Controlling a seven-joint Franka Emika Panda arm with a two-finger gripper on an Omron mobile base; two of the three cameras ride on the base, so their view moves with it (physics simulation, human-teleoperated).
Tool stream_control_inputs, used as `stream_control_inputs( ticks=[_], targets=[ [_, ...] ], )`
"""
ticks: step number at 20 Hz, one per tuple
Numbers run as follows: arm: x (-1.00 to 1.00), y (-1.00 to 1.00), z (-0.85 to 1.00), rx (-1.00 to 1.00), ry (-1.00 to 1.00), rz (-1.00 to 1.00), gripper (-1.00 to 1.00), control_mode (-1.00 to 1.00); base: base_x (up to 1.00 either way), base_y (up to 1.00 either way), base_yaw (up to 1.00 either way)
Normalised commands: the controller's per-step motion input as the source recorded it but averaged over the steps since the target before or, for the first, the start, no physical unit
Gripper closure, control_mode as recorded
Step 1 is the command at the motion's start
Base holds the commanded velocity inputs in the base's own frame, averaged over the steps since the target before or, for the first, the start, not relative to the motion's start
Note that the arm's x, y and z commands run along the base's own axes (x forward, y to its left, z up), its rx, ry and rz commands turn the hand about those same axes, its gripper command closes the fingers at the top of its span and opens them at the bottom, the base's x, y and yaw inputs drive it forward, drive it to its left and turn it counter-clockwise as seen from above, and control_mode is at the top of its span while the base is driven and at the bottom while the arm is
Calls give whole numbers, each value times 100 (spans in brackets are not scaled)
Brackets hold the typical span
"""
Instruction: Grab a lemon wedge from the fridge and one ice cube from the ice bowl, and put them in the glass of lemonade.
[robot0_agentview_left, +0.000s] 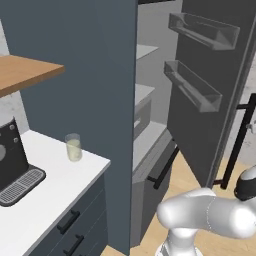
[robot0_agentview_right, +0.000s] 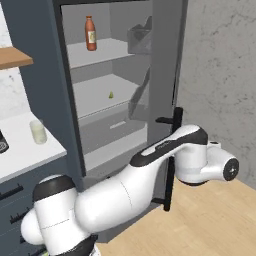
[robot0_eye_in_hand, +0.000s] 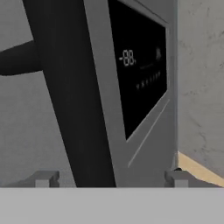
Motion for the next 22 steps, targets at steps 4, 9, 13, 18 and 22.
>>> stream_control_inputs(
  ticks=[4,9,13,18,22],
  targets=[
    [-14,-27,82,0,-8,-18,-100,-100,0,0,0],
    [-60,21,76,-6,-16,-3,-100,-100,0,0,0],
    [-76,68,83,-17,-21,0,-100,-100,0,0,0],
    [-34,92,58,-22,-6,-14,-100,-100,0,0,0],
    [7,100,15,-32,8,-21,-100,-100,0,0,0]
  ],
)
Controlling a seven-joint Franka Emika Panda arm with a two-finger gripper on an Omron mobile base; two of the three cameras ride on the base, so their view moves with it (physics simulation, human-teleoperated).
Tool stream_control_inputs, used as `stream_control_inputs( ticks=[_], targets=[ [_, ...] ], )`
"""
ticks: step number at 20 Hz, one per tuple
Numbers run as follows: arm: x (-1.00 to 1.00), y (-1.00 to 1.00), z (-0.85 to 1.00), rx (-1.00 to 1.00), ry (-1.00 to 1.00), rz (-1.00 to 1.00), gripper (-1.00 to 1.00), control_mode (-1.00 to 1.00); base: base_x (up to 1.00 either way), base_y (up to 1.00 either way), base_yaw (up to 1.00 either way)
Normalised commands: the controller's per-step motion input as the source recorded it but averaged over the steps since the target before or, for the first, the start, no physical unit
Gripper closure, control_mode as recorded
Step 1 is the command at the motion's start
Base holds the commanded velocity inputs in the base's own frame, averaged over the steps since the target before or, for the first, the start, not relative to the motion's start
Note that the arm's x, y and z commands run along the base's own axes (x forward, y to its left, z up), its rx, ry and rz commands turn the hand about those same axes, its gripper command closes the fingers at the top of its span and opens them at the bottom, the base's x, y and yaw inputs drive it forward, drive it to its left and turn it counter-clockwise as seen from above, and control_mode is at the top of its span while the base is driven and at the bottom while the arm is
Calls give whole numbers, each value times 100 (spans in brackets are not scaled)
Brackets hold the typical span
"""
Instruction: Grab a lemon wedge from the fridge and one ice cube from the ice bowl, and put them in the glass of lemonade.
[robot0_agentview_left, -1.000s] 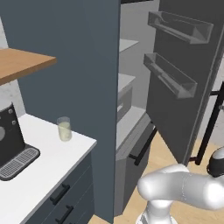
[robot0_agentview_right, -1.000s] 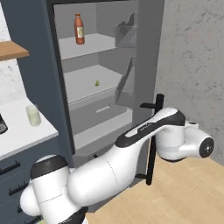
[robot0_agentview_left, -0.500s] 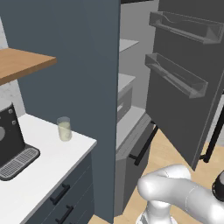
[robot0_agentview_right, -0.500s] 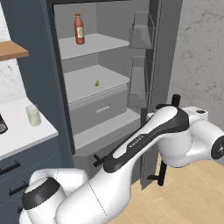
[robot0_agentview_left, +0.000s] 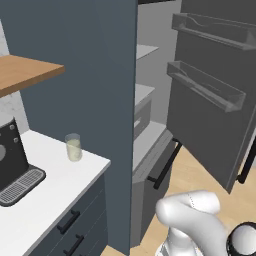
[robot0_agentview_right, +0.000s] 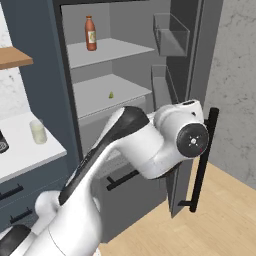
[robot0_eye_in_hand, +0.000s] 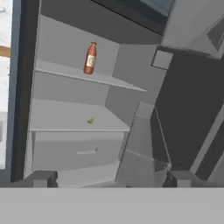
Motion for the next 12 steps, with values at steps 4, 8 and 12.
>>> stream_control_inputs(
  ticks=[4,8,12],
  targets=[
    [52,100,0,-34,17,-24,-100,-100,0,0,0],
    [76,100,0,-36,23,-32,-100,-100,0,0,0],
    [82,93,0,-39,34,-31,-100,-100,0,0,0]
  ],
)
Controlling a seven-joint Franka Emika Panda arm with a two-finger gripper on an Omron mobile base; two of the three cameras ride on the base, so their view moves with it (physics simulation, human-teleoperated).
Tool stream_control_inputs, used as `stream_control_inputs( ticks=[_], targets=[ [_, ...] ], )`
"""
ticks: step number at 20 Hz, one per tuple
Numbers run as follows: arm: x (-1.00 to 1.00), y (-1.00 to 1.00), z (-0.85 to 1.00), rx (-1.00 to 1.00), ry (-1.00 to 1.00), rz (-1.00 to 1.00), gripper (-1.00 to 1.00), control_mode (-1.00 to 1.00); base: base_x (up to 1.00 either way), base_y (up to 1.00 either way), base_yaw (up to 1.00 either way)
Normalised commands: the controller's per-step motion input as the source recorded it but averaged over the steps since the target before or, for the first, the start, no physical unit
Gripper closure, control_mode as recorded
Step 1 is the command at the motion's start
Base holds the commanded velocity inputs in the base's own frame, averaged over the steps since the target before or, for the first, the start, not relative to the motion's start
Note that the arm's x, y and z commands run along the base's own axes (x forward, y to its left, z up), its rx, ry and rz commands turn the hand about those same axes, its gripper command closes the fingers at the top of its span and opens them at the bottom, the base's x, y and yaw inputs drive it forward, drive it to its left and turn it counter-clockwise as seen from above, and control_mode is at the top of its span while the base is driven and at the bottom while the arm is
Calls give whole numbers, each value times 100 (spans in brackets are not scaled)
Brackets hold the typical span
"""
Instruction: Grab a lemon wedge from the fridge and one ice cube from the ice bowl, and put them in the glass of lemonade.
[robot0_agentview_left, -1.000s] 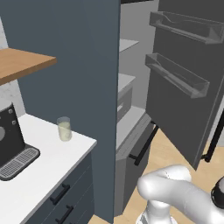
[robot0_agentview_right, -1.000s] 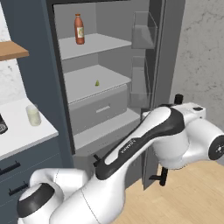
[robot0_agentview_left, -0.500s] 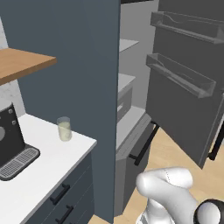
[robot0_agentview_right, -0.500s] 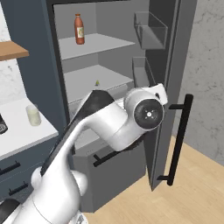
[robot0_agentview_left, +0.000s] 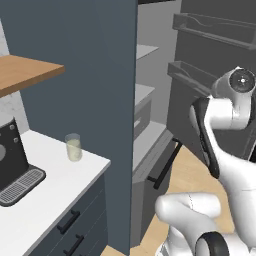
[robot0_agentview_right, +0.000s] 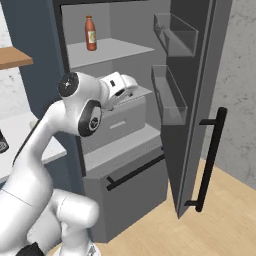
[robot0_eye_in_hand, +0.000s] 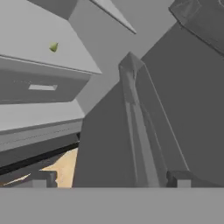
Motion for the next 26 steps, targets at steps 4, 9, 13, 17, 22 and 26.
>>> stream_control_inputs(
  ticks=[4,9,13,17,22,26],
  targets=[
    [94,17,-3,-34,31,-29,-100,-100,0,0,0],
    [66,-33,-3,-7,3,-34,-100,-100,0,0,0],
    [41,-38,-12,0,0,-23,-100,-100,0,0,0],
    [43,-43,-31,0,2,-15,-100,-100,0,0,0],
    [43,-59,-27,0,0,-13,-100,-100,0,0,0],
    [35,-81,-19,0,0,-12,-100,-100,0,0,0]
  ],
)
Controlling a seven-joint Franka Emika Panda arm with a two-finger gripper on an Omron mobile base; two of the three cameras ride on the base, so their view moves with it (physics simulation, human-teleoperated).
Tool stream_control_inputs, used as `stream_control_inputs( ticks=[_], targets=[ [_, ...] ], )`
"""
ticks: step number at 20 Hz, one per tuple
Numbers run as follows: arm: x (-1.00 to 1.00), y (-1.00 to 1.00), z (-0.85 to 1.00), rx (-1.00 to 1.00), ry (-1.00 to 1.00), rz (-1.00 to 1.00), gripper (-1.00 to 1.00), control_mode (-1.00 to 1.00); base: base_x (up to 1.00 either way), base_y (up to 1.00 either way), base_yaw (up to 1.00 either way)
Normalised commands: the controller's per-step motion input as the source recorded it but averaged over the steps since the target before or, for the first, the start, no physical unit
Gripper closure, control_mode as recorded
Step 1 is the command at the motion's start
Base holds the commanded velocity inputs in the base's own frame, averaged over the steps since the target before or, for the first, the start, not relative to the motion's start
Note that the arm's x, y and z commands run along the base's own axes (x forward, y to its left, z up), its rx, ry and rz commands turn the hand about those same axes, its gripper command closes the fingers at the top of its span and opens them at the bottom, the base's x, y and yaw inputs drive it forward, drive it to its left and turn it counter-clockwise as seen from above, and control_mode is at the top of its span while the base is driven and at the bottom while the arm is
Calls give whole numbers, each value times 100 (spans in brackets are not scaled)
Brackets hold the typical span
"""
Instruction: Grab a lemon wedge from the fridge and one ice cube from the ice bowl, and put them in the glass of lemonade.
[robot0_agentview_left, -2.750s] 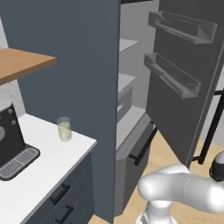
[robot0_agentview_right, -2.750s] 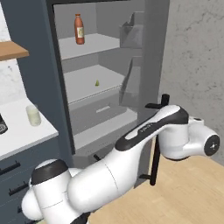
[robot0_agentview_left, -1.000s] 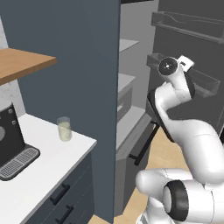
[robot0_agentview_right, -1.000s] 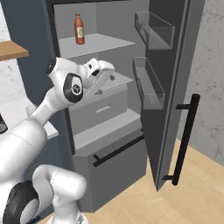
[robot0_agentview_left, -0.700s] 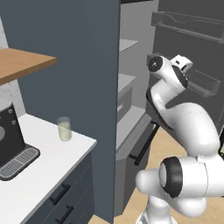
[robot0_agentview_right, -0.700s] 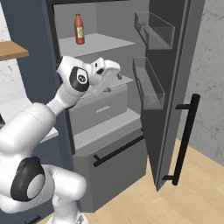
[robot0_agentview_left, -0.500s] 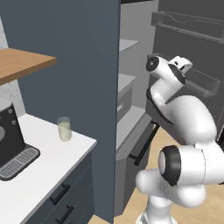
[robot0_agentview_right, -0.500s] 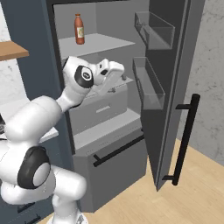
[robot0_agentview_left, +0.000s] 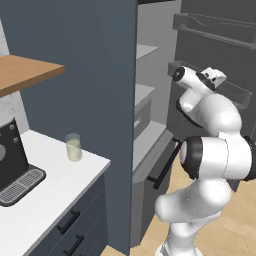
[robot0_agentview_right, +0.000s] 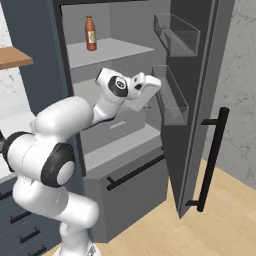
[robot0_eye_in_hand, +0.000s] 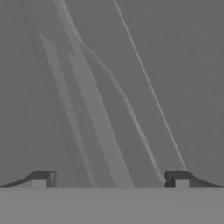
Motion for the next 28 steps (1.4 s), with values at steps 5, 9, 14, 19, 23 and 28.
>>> stream_control_inputs(
  ticks=[5,9,14,19,23,28],
  targets=[
    [24,-84,-9,0,0,-10,-100,-100,0,0,0],
    [21,-83,0,0,0,-8,-100,-100,0,0,0],
    [23,-66,-3,0,0,-6,-100,-100,0,0,0],
    [14,-42,10,-2,-9,-7,-100,-100,0,0,0],
    [-15,39,56,-7,-33,0,-100,-100,0,0,0],
    [-44,77,49,-3,-39,0,-100,-100,0,0,0]
  ],
)
